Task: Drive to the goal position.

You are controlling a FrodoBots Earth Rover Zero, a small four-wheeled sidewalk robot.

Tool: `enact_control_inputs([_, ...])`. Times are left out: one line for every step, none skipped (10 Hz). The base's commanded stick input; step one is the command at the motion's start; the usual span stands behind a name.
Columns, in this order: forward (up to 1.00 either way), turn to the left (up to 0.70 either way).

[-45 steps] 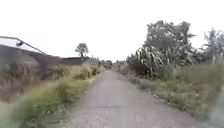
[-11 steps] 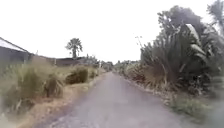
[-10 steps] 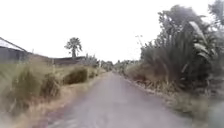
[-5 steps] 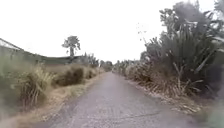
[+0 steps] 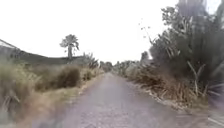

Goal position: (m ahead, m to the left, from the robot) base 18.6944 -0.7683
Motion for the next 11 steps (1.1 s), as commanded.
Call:
enact_control_inputs([1.00,0.00])
enact_control_inputs([1.00,0.00])
enact_control_inputs([1.00,0.00])
enact_control_inputs([1.00,0.00])
enact_control_inputs([1.00,0.00])
enact_control_inputs([1.00,0.00])
enact_control_inputs([1.00,0.00])
enact_control_inputs([1.00,0.00])
enact_control_inputs([1.00,0.00])
enact_control_inputs([1.00,0.00])
enact_control_inputs([1.00,0.00])
